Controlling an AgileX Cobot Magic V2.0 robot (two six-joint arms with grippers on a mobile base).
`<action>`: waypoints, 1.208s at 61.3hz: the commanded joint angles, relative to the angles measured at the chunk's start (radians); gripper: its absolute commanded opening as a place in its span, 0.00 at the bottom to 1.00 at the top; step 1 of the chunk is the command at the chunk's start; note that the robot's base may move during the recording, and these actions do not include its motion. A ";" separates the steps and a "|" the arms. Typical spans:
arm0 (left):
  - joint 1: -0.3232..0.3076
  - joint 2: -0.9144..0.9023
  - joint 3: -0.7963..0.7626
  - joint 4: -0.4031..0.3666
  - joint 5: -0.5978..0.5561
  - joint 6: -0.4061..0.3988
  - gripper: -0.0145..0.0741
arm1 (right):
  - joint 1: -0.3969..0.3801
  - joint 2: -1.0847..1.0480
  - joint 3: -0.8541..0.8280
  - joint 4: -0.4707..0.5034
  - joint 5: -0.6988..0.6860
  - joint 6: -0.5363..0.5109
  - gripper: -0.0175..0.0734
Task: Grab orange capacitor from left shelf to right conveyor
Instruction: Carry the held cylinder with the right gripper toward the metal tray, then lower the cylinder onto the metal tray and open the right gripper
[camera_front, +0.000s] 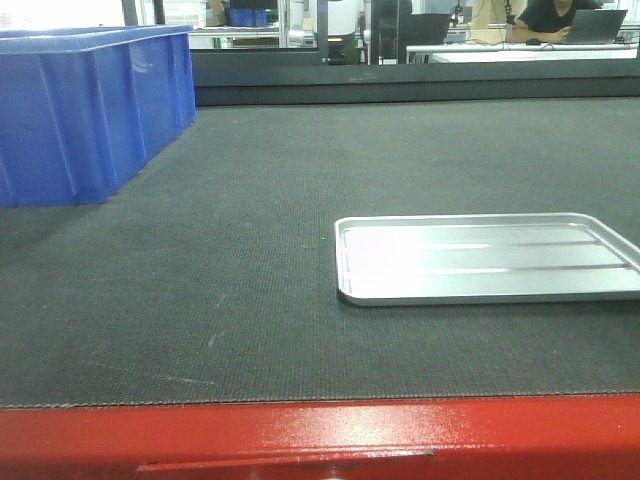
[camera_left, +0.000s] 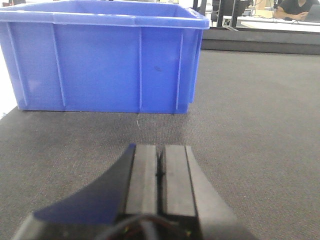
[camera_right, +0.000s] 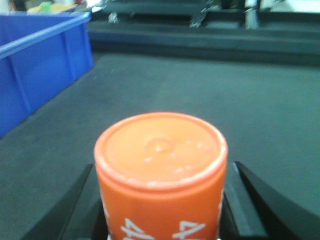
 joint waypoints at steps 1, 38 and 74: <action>0.000 -0.011 -0.005 -0.002 -0.086 -0.002 0.02 | 0.007 0.089 -0.001 0.004 -0.239 -0.012 0.27; 0.000 -0.011 -0.005 -0.002 -0.086 -0.002 0.02 | 0.006 0.654 0.069 -0.085 -0.836 -0.013 0.27; 0.000 -0.011 -0.005 -0.002 -0.086 -0.002 0.02 | 0.006 0.757 0.070 -0.132 -0.870 -0.013 0.35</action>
